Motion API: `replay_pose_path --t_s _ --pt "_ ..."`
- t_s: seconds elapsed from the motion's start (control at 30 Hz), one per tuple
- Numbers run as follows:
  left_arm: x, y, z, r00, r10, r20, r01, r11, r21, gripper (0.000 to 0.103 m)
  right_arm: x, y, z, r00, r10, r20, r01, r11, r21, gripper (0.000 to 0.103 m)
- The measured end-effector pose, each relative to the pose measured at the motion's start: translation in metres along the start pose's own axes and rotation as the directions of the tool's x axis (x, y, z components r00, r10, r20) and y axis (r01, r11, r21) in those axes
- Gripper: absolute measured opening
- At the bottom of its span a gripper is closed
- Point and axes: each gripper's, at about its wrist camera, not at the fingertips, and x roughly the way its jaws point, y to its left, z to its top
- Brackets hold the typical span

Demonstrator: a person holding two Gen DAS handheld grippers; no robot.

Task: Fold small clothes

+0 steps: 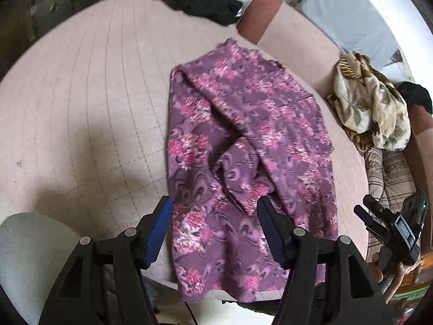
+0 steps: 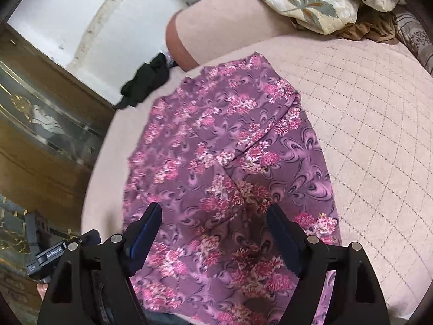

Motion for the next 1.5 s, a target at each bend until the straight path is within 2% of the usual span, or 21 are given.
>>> replay_pose_path --t_s 0.17,0.33,0.47,0.57,0.67,0.73,0.83,0.87,0.9,0.93,0.97,1.0,1.03,1.07,1.13,1.2,1.27,1.3,1.33,1.4,1.5 --pt "-0.016 -0.011 -0.013 1.0 0.021 0.008 -0.021 0.999 0.041 0.065 -0.016 -0.006 -0.002 1.0 0.008 0.027 -0.009 1.0 0.017 0.084" --pt "-0.003 0.0 -0.03 0.997 0.064 -0.033 -0.063 0.998 0.023 0.067 -0.034 -0.013 -0.018 1.0 0.001 0.022 -0.002 1.0 0.015 0.084" --pt "0.031 0.017 -0.052 0.987 0.094 -0.133 -0.095 0.995 -0.005 0.067 -0.048 -0.044 -0.044 0.991 -0.133 -0.006 0.133 0.989 0.07 0.084" --pt "0.062 0.019 -0.069 0.971 0.126 -0.203 -0.123 0.992 0.026 0.067 -0.049 -0.074 -0.064 0.978 -0.2 -0.057 0.205 0.972 0.116 0.083" --pt "0.079 0.019 -0.079 0.965 0.124 -0.229 -0.117 0.992 0.043 0.066 -0.048 -0.097 -0.086 0.969 -0.229 -0.091 0.24 0.958 0.157 0.081" --pt "0.08 0.024 -0.08 0.97 0.108 -0.219 -0.106 0.994 0.021 0.065 -0.044 -0.109 -0.1 0.968 -0.22 -0.12 0.241 0.949 0.205 0.066" --pt "0.08 0.034 -0.077 0.979 0.053 -0.199 -0.058 0.998 -0.019 0.065 -0.027 -0.102 -0.105 0.961 -0.225 -0.164 0.252 0.952 0.173 0.059" --pt "0.081 0.038 -0.075 0.979 0.034 -0.199 -0.042 0.999 -0.034 0.063 -0.019 -0.097 -0.104 0.95 -0.253 -0.183 0.28 0.949 0.142 0.057" --pt "0.078 0.041 -0.074 0.981 0.023 -0.191 -0.033 0.998 -0.049 0.06 -0.012 -0.093 -0.105 0.943 -0.264 -0.201 0.293 0.947 0.132 0.046" --pt "0.076 0.044 -0.073 0.983 0.027 -0.181 -0.037 0.998 -0.054 0.05 -0.005 -0.09 -0.107 0.928 -0.298 -0.222 0.328 0.938 0.11 0.034" --pt "0.074 0.046 -0.073 0.983 0.037 -0.18 -0.046 0.998 -0.047 0.039 -0.002 -0.086 -0.108 0.907 -0.357 -0.224 0.382 0.921 0.076 0.028" --pt "0.072 0.047 -0.072 0.983 0.034 -0.18 -0.042 0.998 -0.043 0.03 -0.001 -0.084 -0.108 0.9 -0.378 -0.219 0.4 0.915 0.064 0.023" --pt "0.065 0.047 -0.07 0.983 -0.017 -0.183 0.008 0.999 -0.047 0.006 -0.002 -0.083 -0.109 0.897 -0.386 -0.214 0.407 0.911 0.063 0.009" --pt "0.055 0.046 -0.068 0.983 -0.029 -0.179 0.023 0.999 -0.033 0.005 -0.004 -0.084 -0.108 0.899 -0.385 -0.209 0.407 0.911 0.072 0.007" --pt "0.028 0.042 -0.064 0.992 0.019 -0.124 -0.015 0.999 0.028 0.005 -0.018 -0.084 -0.108 0.915 -0.356 -0.188 0.379 0.92 0.102 0.005" --pt "0.007 0.043 -0.059 0.992 0.005 -0.123 0.003 0.998 0.064 0.004 -0.038 -0.079 -0.108 0.93 -0.334 -0.154 0.353 0.928 0.122 0.004" --pt "0.0 0.045 -0.055 0.987 0.066 -0.149 -0.05 0.992 0.113 0.004 -0.054 -0.075 -0.108 0.937 -0.322 -0.134 0.338 0.932 0.127 0.004" --pt "0.004 0.046 -0.053 0.981 0.102 -0.165 -0.079 0.987 0.138 0.004 -0.057 -0.072 -0.109 0.931 -0.338 -0.138 0.353 0.929 0.108 0.004" --pt "0.01 0.046 -0.054 0.976 0.126 -0.177 -0.099 0.983 0.155 0.004 -0.056 -0.069 -0.109 0.923 -0.356 -0.148 0.371 0.924 0.088 0.004" --pt "0.034 0.046 -0.061 0.953 0.2 -0.226 -0.157 0.968 0.195 0.005 -0.04 -0.071 -0.114 0.901 -0.385 -0.201 0.402 0.914 0.052 0.004" --pt "0.056 0.052 -0.067 0.922 0.247 -0.3 -0.206 0.965 0.159 0.012 -0.013 -0.086 -0.115 0.854 -0.434 -0.288 0.461 0.887 0.033 0.005"
